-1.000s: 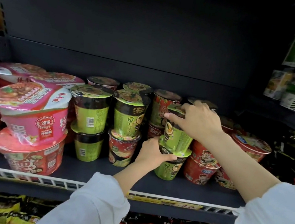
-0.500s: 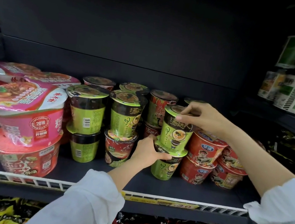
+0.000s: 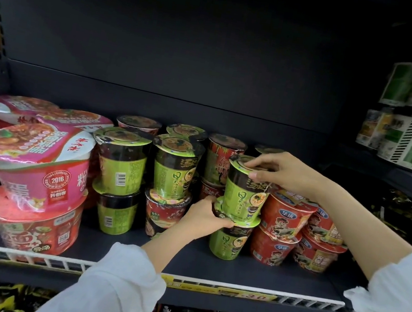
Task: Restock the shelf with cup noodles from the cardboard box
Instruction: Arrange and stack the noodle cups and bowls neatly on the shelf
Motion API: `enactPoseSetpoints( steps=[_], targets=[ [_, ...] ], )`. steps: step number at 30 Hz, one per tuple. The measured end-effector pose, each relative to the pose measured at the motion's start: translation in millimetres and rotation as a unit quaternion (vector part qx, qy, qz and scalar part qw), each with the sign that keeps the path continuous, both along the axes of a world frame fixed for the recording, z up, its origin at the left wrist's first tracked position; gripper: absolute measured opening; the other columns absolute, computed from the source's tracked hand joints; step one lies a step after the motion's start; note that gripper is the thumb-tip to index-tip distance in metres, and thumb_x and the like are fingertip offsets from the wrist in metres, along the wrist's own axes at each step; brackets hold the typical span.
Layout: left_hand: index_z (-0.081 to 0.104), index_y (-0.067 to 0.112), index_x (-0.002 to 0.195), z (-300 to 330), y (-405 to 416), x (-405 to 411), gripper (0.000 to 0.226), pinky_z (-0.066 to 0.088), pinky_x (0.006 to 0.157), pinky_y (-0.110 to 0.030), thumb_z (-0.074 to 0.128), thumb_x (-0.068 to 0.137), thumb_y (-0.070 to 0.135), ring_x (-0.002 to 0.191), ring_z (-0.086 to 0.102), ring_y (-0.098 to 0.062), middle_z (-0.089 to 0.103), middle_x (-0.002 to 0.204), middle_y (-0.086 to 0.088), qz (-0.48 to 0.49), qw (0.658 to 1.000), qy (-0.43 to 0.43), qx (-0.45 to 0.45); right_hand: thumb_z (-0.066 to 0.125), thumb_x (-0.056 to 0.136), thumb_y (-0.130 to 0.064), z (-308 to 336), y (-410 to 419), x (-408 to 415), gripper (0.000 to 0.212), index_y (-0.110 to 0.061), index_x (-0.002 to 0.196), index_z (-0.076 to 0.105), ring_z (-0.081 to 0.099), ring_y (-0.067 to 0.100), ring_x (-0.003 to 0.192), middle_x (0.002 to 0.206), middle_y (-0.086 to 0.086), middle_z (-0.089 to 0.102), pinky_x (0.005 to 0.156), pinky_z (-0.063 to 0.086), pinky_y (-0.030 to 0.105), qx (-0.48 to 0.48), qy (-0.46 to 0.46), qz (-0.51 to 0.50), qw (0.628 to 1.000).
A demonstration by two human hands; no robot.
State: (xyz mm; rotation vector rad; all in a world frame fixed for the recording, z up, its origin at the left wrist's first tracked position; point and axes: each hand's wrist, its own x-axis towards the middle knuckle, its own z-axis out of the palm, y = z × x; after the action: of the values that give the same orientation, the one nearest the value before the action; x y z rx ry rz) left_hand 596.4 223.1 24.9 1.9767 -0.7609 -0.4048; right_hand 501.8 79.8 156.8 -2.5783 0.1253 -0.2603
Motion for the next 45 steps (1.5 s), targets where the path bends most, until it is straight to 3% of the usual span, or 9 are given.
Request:
enactPoseSetpoints(
  steps=[3, 7, 12, 18, 29, 35, 39, 42, 45],
  targets=[
    [0.048, 0.015, 0.13, 5.7, 3.3, 11.6, 0.043, 0.038, 0.093, -0.029, 0.054, 0.089, 0.023, 0.119, 0.05, -0.022, 0.056, 0.128, -0.003, 0.039, 0.997, 0.031, -0.065, 0.057, 0.089, -0.039, 2.4, -0.9, 4.8, 0.021, -0.026, 0.101, 0.069, 0.061, 0.007, 0.101, 0.105, -0.009, 0.069, 0.096, 0.047, 0.031, -0.02, -0.059, -0.034, 0.997],
    [0.054, 0.004, 0.124, 7.3, -7.5, 36.4, 0.036, 0.042, 0.096, -0.035, 0.038, 0.093, 0.011, 0.115, 0.052, -0.032, 0.057, 0.126, -0.014, 0.09, 0.993, 0.017, -0.068, 0.054, 0.093, -0.037, 16.1, -4.8, 24.9, 0.025, -0.022, 0.108, 0.068, 0.06, 0.013, 0.105, 0.11, -0.004, 0.068, 0.094, 0.045, 0.028, -0.08, -0.107, -0.069, 0.989],
    [0.054, 0.008, 0.128, 3.1, -33.2, 54.7, 0.037, 0.042, 0.104, -0.039, 0.044, 0.093, 0.013, 0.118, 0.053, -0.027, 0.057, 0.13, -0.008, 0.103, 0.982, 0.112, -0.11, 0.05, 0.095, -0.034, 21.6, -13.8, 66.6, 0.033, -0.023, 0.125, 0.058, 0.048, 0.021, 0.124, 0.133, 0.002, 0.055, 0.103, 0.036, 0.029, -0.167, -0.048, -0.061, 0.983],
    [0.057, 0.016, 0.127, -14.7, -57.8, 73.5, 0.044, 0.046, 0.101, -0.042, 0.049, 0.085, 0.027, 0.114, 0.056, -0.028, 0.058, 0.131, -0.008, 0.12, 0.975, 0.164, -0.084, 0.045, 0.098, -0.035, 22.2, -11.8, 98.2, 0.046, -0.024, 0.142, 0.04, 0.035, 0.023, 0.137, 0.151, 0.001, 0.036, 0.106, 0.028, 0.028, -0.205, 0.058, -0.041, 0.976],
    [0.054, 0.017, 0.132, 2.9, -48.7, 61.0, 0.044, 0.042, 0.104, -0.035, 0.045, 0.089, 0.018, 0.122, 0.051, -0.025, 0.055, 0.135, -0.006, 0.093, 0.983, 0.148, -0.053, 0.062, 0.09, -0.018, 15.0, -30.2, 118.4, 0.034, -0.018, 0.123, 0.063, 0.054, 0.015, 0.122, 0.131, -0.001, 0.059, 0.096, 0.034, 0.018, -0.208, 0.026, 0.0, 0.978],
    [0.035, 0.015, 0.143, 13.4, -49.9, 59.5, 0.049, 0.032, 0.108, -0.031, 0.038, 0.095, 0.012, 0.135, 0.037, -0.028, 0.039, 0.148, -0.011, 0.093, 0.995, 0.035, -0.005, 0.068, 0.085, -0.013, 16.9, -39.8, 123.1, 0.044, -0.02, 0.128, 0.059, 0.054, 0.011, 0.121, 0.13, -0.002, 0.06, 0.096, 0.037, 0.017, -0.193, 0.064, 0.022, 0.979],
    [0.045, 0.012, 0.137, 15.8, -48.4, 62.1, 0.044, 0.035, 0.106, -0.03, 0.037, 0.094, 0.008, 0.132, 0.043, -0.028, 0.046, 0.143, -0.012, 0.074, 0.997, -0.007, 0.035, 0.07, 0.083, -0.03, 12.8, -40.2, 125.0, 0.04, -0.018, 0.121, 0.065, 0.059, 0.018, 0.114, 0.123, 0.002, 0.065, 0.101, 0.045, 0.031, -0.239, 0.016, -0.006, 0.971],
    [0.051, 0.011, 0.133, 16.5, -49.3, 63.8, 0.042, 0.038, 0.104, -0.03, 0.041, 0.092, 0.009, 0.128, 0.047, -0.027, 0.051, 0.139, -0.012, 0.074, 0.996, -0.011, 0.045, 0.061, 0.085, -0.048, 6.5, -32.6, 131.3, 0.039, -0.014, 0.101, 0.073, 0.063, 0.024, 0.095, 0.098, 0.007, 0.069, 0.084, 0.05, 0.035, -0.278, -0.02, -0.022, 0.96],
    [0.052, 0.011, 0.131, 17.7, -48.5, 63.5, 0.04, 0.041, 0.102, -0.032, 0.041, 0.093, 0.012, 0.125, 0.049, -0.028, 0.052, 0.137, -0.013, 0.068, 0.997, -0.002, 0.045, 0.057, 0.087, -0.047, 14.2, -33.5, 135.5, 0.041, -0.009, 0.085, 0.072, 0.062, 0.019, 0.084, 0.087, 0.006, 0.065, 0.071, 0.044, 0.03, -0.214, 0.05, -0.003, 0.975]
  ],
)
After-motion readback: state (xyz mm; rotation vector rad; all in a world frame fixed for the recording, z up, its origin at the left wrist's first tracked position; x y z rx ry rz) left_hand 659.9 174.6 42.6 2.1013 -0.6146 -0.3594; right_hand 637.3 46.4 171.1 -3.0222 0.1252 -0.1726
